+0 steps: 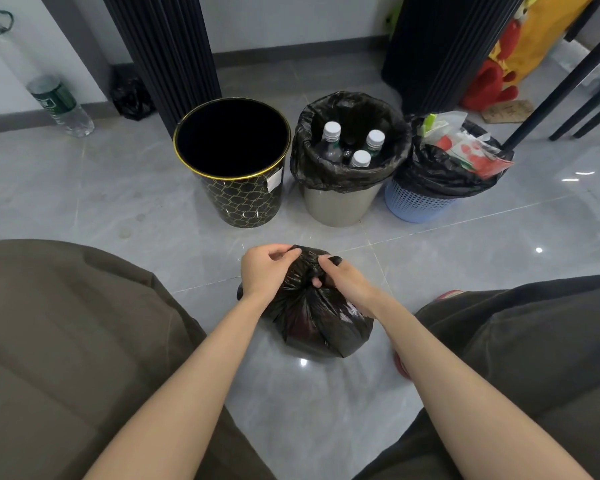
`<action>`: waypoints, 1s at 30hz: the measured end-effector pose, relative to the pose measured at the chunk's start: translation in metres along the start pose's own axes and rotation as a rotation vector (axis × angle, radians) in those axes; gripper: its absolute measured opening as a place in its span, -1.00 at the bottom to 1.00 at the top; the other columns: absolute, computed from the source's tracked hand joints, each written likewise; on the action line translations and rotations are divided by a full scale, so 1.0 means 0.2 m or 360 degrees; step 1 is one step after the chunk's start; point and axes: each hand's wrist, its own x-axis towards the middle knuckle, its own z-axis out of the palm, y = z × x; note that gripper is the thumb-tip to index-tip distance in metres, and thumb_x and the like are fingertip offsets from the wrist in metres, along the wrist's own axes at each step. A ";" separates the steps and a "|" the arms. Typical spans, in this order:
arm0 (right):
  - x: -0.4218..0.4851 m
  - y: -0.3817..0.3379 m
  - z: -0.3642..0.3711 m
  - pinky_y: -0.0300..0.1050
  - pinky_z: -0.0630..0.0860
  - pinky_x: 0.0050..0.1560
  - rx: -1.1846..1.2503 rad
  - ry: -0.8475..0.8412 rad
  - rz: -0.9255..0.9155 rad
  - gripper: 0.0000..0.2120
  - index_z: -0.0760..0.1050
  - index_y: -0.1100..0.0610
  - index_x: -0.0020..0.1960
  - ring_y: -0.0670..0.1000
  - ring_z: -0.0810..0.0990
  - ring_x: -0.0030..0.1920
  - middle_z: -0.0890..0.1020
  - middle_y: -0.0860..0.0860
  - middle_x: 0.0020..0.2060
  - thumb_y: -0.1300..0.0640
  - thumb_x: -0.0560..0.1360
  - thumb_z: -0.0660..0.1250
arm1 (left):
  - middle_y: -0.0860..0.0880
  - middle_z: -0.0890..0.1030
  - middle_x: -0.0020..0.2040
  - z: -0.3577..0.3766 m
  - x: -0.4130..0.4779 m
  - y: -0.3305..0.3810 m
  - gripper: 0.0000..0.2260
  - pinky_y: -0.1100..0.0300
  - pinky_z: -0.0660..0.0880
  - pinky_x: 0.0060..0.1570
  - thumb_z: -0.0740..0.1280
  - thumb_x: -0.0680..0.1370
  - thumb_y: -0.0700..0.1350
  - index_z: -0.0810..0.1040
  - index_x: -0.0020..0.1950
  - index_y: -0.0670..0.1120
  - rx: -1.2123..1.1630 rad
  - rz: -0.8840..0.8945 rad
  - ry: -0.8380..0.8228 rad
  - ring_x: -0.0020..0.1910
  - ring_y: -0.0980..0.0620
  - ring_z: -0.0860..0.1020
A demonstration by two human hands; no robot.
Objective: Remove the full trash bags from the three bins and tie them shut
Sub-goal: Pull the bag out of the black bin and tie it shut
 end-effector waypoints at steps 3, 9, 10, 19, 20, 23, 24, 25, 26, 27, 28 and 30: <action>0.01 0.01 0.00 -0.29 0.46 0.02 0.0083 0.0063 0.0016 -0.75 0.53 0.00 -0.05 -0.11 0.62 -0.10 0.66 -0.04 -0.27 0.03 0.63 0.09 | -0.01 0.66 -0.12 -0.02 0.01 0.01 -0.76 0.31 0.43 -0.05 0.47 0.42 -0.09 0.67 0.03 -0.16 -0.0135 -0.0111 0.0091 -0.13 0.12 0.57; 0.00 -0.02 -0.01 -0.16 0.51 -0.07 0.0552 0.0082 0.0192 -0.63 0.52 0.08 0.00 -0.02 0.62 -0.06 0.71 -0.01 -0.30 0.04 0.67 -0.05 | -0.04 0.65 -0.11 -0.04 0.03 -0.02 -0.74 0.52 0.45 -0.23 0.47 0.42 -0.11 0.65 0.07 -0.19 -0.0272 -0.0193 0.0055 -0.16 0.12 0.57; 0.00 -0.02 -0.02 -0.12 0.51 -0.04 0.0629 0.0046 0.0243 -0.61 0.52 0.08 0.04 0.00 0.62 -0.02 0.72 0.00 -0.25 0.01 0.67 -0.07 | -0.03 0.64 -0.13 -0.04 0.03 -0.03 -0.75 0.55 0.44 -0.26 0.47 0.43 -0.12 0.65 0.06 -0.19 -0.0288 -0.0188 0.0021 -0.19 0.15 0.56; 0.02 0.02 -0.12 -0.05 0.44 0.03 0.1085 -0.0200 0.0635 -0.66 0.51 -0.09 0.04 -0.01 0.56 0.00 0.71 -0.01 -0.12 -0.15 0.62 -0.02 | -0.01 0.62 -0.20 -0.04 0.02 -0.03 -0.85 0.28 0.51 -0.10 0.31 0.55 -0.23 0.45 -0.20 -0.05 -0.0334 -0.0087 -0.0585 -0.18 0.13 0.57; 0.02 0.02 -0.11 -0.08 0.41 0.10 0.1094 -0.0207 0.0652 -0.67 0.52 -0.09 -0.03 -0.02 0.56 0.00 0.71 0.00 -0.16 -0.15 0.61 0.01 | -0.03 0.60 -0.23 -0.03 0.02 -0.04 -0.84 0.29 0.53 -0.12 0.30 0.55 -0.25 0.43 -0.21 -0.06 -0.0335 -0.0080 -0.0568 -0.20 0.10 0.57; 0.03 0.01 -0.10 -0.20 0.40 0.01 0.0963 -0.0242 0.0579 -0.69 0.43 -0.05 -0.23 -0.07 0.55 -0.13 0.67 -0.03 -0.28 -0.13 0.60 0.09 | -0.07 0.55 -0.28 -0.02 0.02 -0.03 -0.82 0.33 0.56 -0.23 0.26 0.56 -0.29 0.40 -0.21 -0.09 -0.0350 -0.0062 -0.0536 -0.26 0.08 0.57; 0.03 -0.01 -0.09 -0.21 0.42 0.01 0.0890 -0.0224 0.0516 -0.72 0.43 -0.04 -0.23 -0.05 0.56 -0.13 0.65 -0.01 -0.24 -0.12 0.59 0.14 | -0.08 0.55 -0.28 -0.02 0.02 -0.03 -0.82 0.34 0.56 -0.25 0.25 0.57 -0.29 0.39 -0.20 -0.10 -0.0351 -0.0060 -0.0532 -0.27 0.08 0.57; 0.04 -0.02 -0.08 -0.19 0.43 0.07 0.0803 -0.0179 0.0445 -0.76 0.46 -0.01 -0.19 -0.02 0.57 -0.09 0.62 0.02 -0.16 -0.10 0.57 0.20 | -0.09 0.55 -0.28 -0.01 0.02 -0.03 -0.83 0.35 0.57 -0.26 0.26 0.57 -0.28 0.39 -0.20 -0.11 -0.0368 -0.0066 -0.0524 -0.26 0.08 0.57; 0.05 -0.02 -0.08 -0.17 0.43 0.13 0.0713 -0.0146 0.0376 -0.81 0.51 0.03 -0.13 0.01 0.57 -0.04 0.60 0.05 -0.09 -0.07 0.54 0.27 | -0.08 0.55 -0.28 -0.01 0.02 -0.03 -0.84 0.36 0.56 -0.26 0.26 0.57 -0.27 0.39 -0.19 -0.11 -0.0368 -0.0072 -0.0510 -0.26 0.08 0.57; 0.05 -0.01 -0.07 -0.15 0.43 0.16 0.0632 -0.0136 0.0320 -0.84 0.54 0.07 -0.08 0.03 0.58 -0.01 0.59 0.06 -0.05 -0.02 0.52 0.32 | -0.07 0.55 -0.27 -0.01 0.02 -0.03 -0.85 0.37 0.55 -0.25 0.26 0.57 -0.27 0.39 -0.18 -0.11 -0.0366 -0.0074 -0.0496 -0.25 0.10 0.57; 0.05 -0.01 -0.07 -0.15 0.45 0.16 0.0592 -0.0144 0.0279 -0.88 0.55 0.11 -0.06 0.03 0.58 0.00 0.60 0.06 -0.04 0.06 0.49 0.37 | -0.06 0.56 -0.25 -0.01 0.02 -0.04 -0.85 0.38 0.54 -0.24 0.26 0.57 -0.26 0.39 -0.18 -0.10 -0.0342 -0.0068 -0.0490 -0.24 0.12 0.57; 0.05 0.01 -0.07 -0.18 0.51 0.06 0.0606 -0.0104 0.0219 -0.91 0.50 0.14 -0.10 0.02 0.59 -0.09 0.60 0.07 -0.12 0.22 0.45 0.42 | -0.04 0.57 -0.25 -0.01 0.02 -0.05 -0.85 0.33 0.51 -0.17 0.26 0.57 -0.25 0.40 -0.18 -0.09 -0.0293 -0.0050 -0.0493 -0.23 0.14 0.56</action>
